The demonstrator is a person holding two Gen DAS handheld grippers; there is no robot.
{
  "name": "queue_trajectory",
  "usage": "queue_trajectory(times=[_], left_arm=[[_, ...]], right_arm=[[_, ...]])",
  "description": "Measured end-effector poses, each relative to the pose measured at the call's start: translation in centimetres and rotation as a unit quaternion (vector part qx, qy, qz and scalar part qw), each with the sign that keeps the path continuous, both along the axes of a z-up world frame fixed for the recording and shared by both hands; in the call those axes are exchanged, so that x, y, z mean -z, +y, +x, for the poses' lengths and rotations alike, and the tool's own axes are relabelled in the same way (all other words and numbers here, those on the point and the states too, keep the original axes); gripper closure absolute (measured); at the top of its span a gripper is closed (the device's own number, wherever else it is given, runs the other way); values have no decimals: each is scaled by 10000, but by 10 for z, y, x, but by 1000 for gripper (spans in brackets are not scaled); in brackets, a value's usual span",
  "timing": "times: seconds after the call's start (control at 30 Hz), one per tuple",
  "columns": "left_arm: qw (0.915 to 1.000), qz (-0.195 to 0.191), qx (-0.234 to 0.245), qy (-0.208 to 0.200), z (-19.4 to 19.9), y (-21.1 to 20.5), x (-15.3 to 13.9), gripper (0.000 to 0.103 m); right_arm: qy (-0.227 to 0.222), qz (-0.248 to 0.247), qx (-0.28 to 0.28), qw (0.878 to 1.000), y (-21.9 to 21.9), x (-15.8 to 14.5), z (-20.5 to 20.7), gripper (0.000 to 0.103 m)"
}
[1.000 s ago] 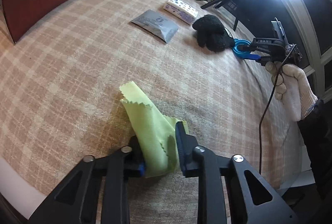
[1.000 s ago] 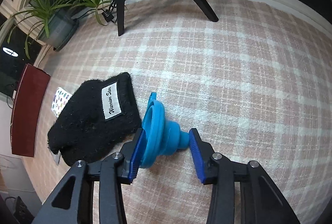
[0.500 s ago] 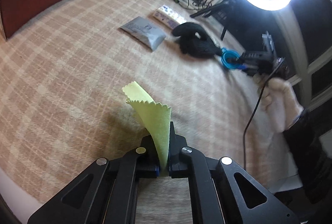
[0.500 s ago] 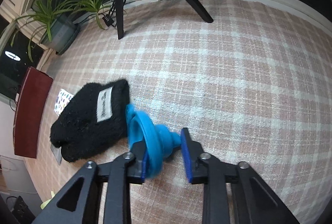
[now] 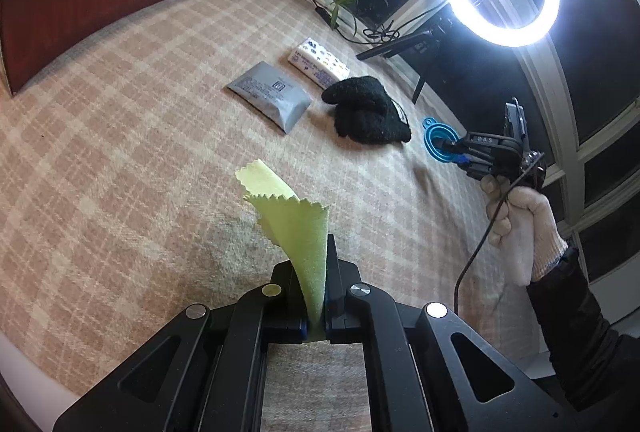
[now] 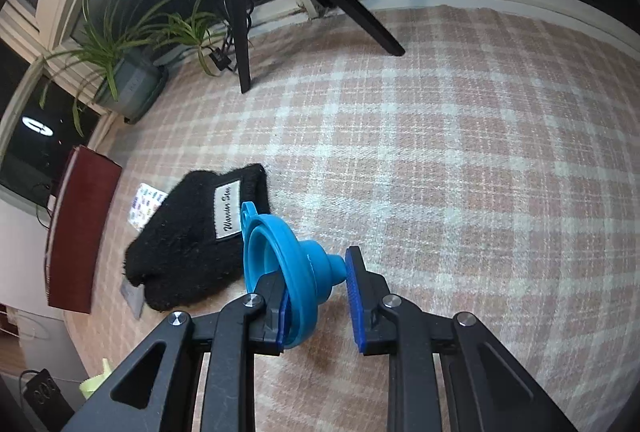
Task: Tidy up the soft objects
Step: 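Carry the green cloth and blue funnel with both tools over the box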
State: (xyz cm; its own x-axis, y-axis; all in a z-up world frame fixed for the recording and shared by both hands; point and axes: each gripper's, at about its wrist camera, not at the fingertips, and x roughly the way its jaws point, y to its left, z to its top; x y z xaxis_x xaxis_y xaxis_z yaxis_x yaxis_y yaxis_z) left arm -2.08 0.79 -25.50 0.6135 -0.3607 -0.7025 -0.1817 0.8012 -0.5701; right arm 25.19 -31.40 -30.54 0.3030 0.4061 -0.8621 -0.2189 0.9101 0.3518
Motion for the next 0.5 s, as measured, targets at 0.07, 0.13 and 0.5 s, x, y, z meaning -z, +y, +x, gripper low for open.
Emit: queue_trajectory(times=[0.07,0.13,0.5], left_arm=[[10000,-65,-1,-48,1,2,-2,99],[9999,-87,-9,-95,2,3,-5,99],[9992,-85,-19,-401,2,28,-35,99]], right_arm=[[-6,140,26,9999,-3,-6,-4,82],[-69,198,3,9998,-4,-14,-12,82],[-379,473,-237,9979,14,-57,-51,82]])
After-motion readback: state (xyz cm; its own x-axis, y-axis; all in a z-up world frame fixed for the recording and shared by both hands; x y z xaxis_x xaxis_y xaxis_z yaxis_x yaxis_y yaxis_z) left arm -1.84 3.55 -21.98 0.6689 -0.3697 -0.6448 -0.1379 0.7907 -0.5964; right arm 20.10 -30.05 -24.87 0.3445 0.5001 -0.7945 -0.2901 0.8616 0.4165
